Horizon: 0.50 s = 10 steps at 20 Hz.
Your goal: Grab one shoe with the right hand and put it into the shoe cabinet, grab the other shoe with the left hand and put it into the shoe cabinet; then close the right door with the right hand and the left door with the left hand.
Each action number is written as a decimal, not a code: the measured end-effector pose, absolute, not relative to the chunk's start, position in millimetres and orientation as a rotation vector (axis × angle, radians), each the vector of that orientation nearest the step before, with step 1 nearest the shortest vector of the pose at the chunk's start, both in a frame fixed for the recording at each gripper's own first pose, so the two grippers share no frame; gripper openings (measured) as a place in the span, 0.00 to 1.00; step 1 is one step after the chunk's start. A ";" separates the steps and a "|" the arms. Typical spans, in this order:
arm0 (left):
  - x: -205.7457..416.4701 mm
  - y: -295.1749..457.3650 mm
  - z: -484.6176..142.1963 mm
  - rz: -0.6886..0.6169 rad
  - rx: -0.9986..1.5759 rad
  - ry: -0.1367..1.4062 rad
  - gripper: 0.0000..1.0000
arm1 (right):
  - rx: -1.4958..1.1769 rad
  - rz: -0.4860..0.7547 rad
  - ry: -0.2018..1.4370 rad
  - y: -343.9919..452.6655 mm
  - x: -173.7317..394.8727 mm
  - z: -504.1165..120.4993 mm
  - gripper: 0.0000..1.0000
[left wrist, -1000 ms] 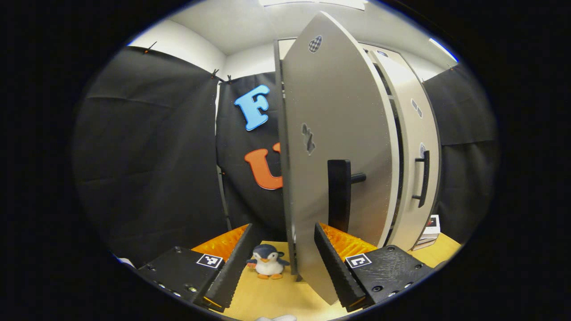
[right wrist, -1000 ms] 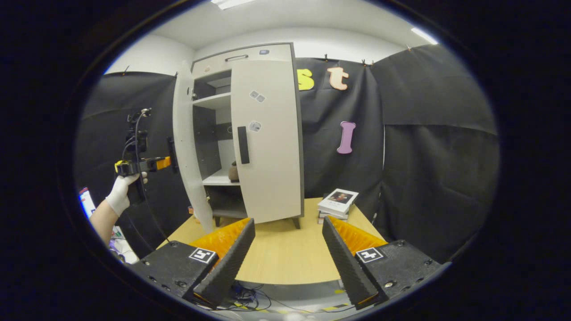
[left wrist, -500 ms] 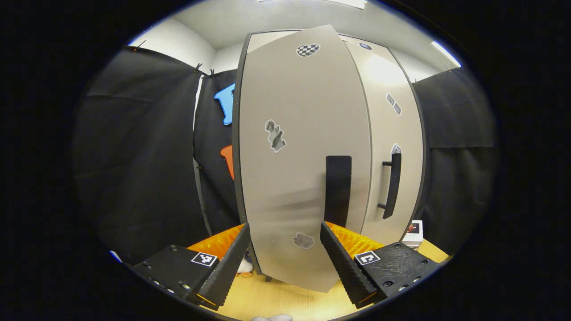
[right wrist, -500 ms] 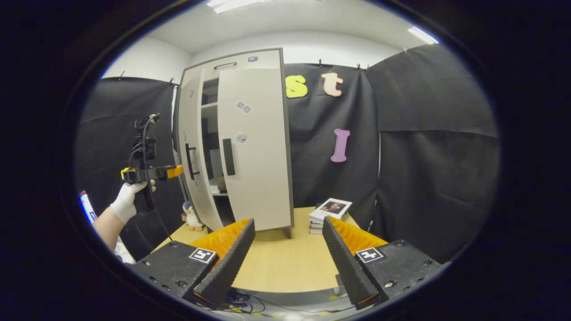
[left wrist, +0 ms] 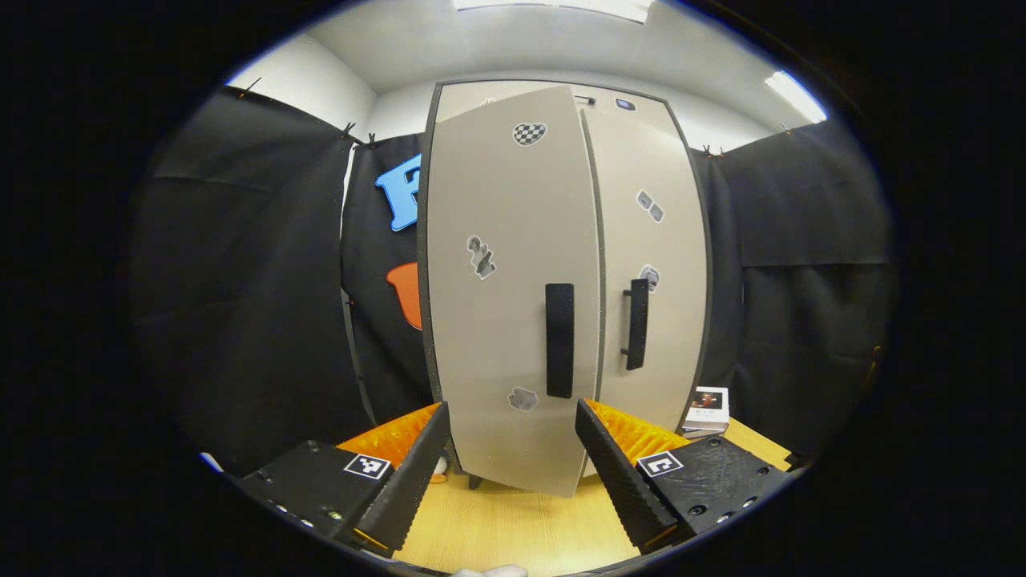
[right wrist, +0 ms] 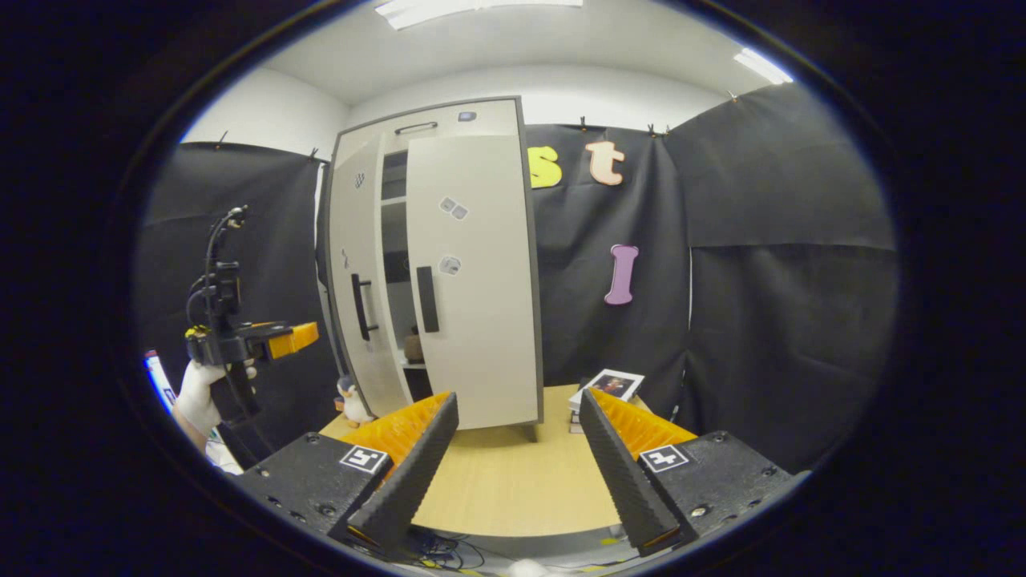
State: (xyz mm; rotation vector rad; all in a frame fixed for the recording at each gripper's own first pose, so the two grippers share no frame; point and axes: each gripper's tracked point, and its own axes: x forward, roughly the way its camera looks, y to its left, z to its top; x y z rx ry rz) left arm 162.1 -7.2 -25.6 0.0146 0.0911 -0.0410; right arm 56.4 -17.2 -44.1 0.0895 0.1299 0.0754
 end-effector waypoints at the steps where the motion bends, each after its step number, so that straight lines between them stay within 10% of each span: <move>1: 151.0 -10.1 -23.0 -0.051 0.015 0.086 0.96 | 0.095 0.076 0.124 -12.1 55.1 -43.7 0.99; 10: 62.0 7.8 -24.2 -0.043 -0.015 0.078 0.95 | 0.117 0.104 0.092 24.3 45.1 -37.8 0.99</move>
